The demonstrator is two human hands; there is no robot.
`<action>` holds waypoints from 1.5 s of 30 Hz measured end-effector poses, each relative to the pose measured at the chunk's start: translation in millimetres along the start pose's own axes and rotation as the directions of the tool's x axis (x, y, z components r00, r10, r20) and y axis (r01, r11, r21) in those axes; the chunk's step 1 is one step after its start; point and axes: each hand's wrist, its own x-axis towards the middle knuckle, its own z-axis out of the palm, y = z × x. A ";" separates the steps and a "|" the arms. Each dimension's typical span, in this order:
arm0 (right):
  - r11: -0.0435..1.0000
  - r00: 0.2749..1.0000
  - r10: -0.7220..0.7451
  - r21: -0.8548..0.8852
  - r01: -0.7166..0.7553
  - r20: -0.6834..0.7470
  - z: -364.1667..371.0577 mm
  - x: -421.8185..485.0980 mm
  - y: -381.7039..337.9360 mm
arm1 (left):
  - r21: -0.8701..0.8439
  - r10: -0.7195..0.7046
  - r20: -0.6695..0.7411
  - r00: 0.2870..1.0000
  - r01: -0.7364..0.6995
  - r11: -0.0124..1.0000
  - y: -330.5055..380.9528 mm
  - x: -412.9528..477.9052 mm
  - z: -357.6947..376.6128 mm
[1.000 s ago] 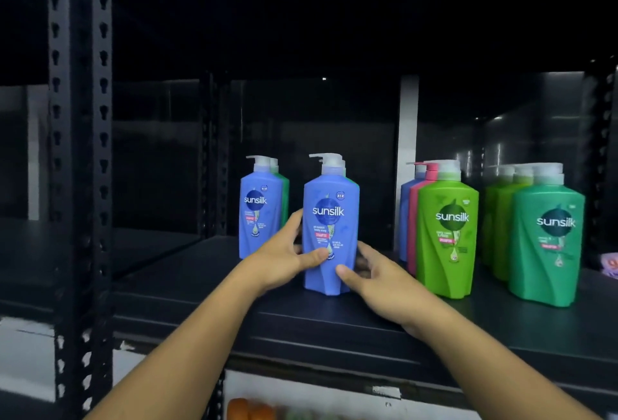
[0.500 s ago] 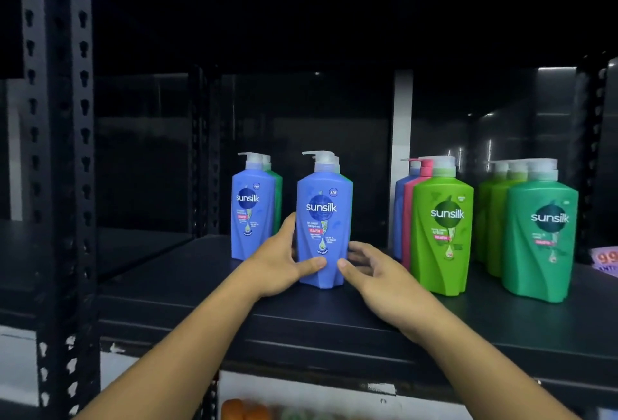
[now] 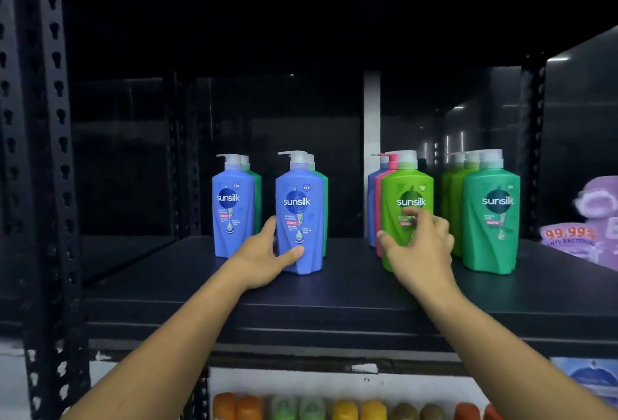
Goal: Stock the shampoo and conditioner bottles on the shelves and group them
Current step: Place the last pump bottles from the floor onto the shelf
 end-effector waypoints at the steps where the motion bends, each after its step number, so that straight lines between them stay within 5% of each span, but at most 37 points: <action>1: 0.999 0.999 0.034 -0.032 -0.034 0.006 -5.3 3.4 2.0 | -0.004 -0.002 0.002 1.000 0.002 1.000 -0.9 0.7 0.5; 4: 0.993 0.992 0.104 -0.061 -0.100 0.066 -15.4 16.2 14.9 | -0.015 -0.013 0.010 1.000 0.013 1.000 -0.4 1.7 1.0; 8: 0.965 0.958 0.175 0.153 -0.212 0.227 -11.9 32.2 42.1 | -0.004 -0.013 0.023 1.000 0.013 1.000 0.6 3.0 0.9; 16: 0.940 0.952 0.157 0.255 -0.225 0.262 -3.6 38.0 54.0 | 0.000 -0.005 0.017 1.000 0.005 1.000 6.5 -1.6 2.2; 19: 0.937 0.949 0.142 0.271 -0.220 0.280 -8.9 34.1 49.3 | 0.077 -0.031 -0.114 0.993 0.040 0.996 11.7 -4.5 3.0; 24: 0.915 0.962 0.246 0.298 -0.271 0.119 -23.9 35.2 48.6 | 0.344 -0.009 -0.354 0.935 0.139 0.929 8.6 -9.6 -0.3; 29: 0.946 0.895 0.321 0.057 -0.320 -0.309 -48.5 50.3 62.8 | 0.280 -0.052 -0.220 0.974 0.114 0.953 15.1 -13.5 0.0; 34: 0.890 0.877 0.443 -0.025 -0.455 -0.184 -63.0 72.5 90.0 | 0.218 -0.047 -0.138 0.989 0.077 0.973 13.5 -8.5 -0.2; 45: 0.927 0.925 0.371 -0.033 -0.374 -0.084 -62.3 74.3 103.3 | 0.385 -0.049 -0.148 0.988 0.103 0.917 16.5 -11.1 0.8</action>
